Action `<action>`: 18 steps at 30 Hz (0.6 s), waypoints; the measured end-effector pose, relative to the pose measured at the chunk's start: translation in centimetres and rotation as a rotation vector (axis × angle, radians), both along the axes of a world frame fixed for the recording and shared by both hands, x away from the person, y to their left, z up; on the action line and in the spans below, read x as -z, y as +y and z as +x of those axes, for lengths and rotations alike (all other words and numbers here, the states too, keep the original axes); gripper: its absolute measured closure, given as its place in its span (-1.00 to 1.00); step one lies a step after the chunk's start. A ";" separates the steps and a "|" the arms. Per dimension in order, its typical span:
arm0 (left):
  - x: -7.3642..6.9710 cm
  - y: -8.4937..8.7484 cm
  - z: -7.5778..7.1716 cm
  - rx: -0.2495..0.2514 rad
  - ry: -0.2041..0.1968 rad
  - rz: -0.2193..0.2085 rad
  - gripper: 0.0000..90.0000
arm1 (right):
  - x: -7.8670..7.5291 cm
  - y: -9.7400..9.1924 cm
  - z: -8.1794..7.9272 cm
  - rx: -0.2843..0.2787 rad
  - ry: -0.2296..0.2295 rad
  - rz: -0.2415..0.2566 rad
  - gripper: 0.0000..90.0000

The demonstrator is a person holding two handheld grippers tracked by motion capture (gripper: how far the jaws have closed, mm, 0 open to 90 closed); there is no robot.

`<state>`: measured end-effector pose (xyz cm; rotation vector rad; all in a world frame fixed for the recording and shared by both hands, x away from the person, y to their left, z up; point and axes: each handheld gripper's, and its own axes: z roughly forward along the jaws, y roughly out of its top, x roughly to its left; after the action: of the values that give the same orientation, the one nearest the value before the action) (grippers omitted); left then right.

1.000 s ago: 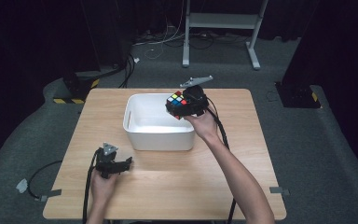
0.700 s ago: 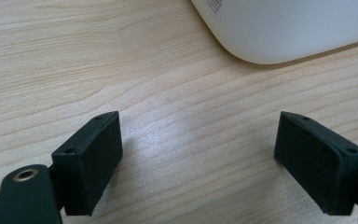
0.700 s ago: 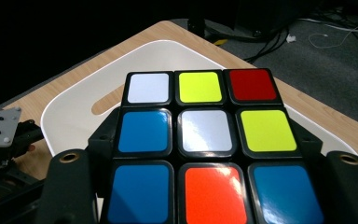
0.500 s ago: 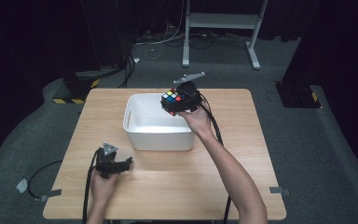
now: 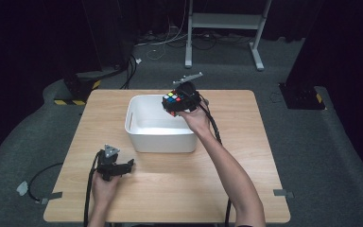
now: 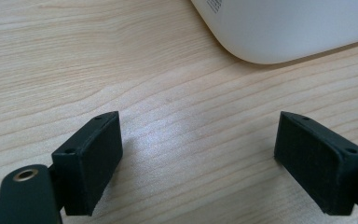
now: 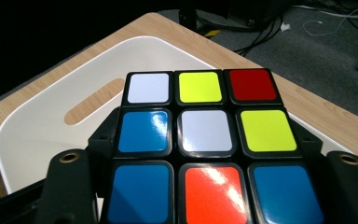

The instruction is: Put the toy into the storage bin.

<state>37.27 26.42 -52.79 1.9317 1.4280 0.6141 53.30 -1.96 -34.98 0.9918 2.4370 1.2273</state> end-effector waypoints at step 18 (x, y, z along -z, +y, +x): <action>0.0 0.0 0.0 0.000 0.000 -0.001 -0.66 | 1.4 1.3 1.7 0.017 0.040 -0.024 -0.26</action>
<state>37.26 26.42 -52.79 1.9308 1.4280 0.6140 54.99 -0.63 -36.36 1.0374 2.4622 1.1808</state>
